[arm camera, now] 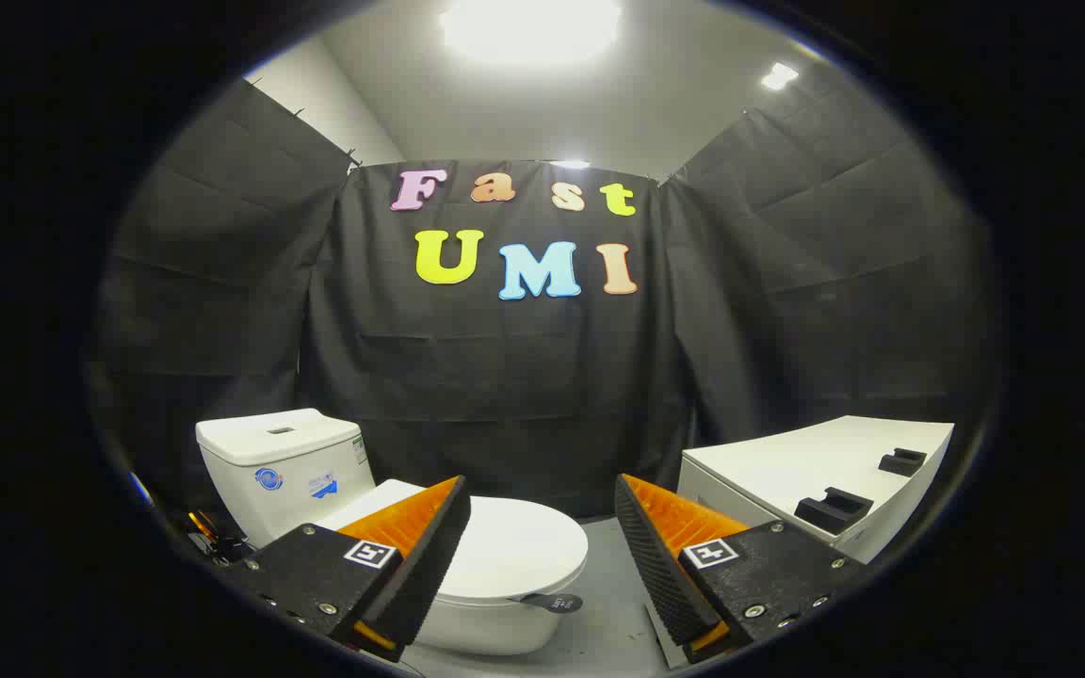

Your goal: Open the toilet lid.

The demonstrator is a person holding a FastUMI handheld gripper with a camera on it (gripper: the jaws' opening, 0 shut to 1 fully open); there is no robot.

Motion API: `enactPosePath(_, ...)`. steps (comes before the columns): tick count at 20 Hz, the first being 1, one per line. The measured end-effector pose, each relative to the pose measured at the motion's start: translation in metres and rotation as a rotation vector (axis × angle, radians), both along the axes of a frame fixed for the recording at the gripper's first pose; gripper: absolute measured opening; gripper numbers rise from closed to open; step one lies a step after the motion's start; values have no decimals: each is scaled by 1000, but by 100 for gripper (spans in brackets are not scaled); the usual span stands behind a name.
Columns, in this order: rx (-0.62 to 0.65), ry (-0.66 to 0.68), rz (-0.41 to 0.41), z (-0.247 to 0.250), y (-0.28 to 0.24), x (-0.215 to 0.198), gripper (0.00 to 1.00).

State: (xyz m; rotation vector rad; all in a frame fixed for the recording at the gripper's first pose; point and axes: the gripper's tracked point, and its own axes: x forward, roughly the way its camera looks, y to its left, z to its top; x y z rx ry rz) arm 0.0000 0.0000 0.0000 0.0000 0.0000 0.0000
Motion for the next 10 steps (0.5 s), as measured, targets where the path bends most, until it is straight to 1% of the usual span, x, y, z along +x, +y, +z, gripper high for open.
enactPosePath(10,2,-1,-3,0,0,2,95)
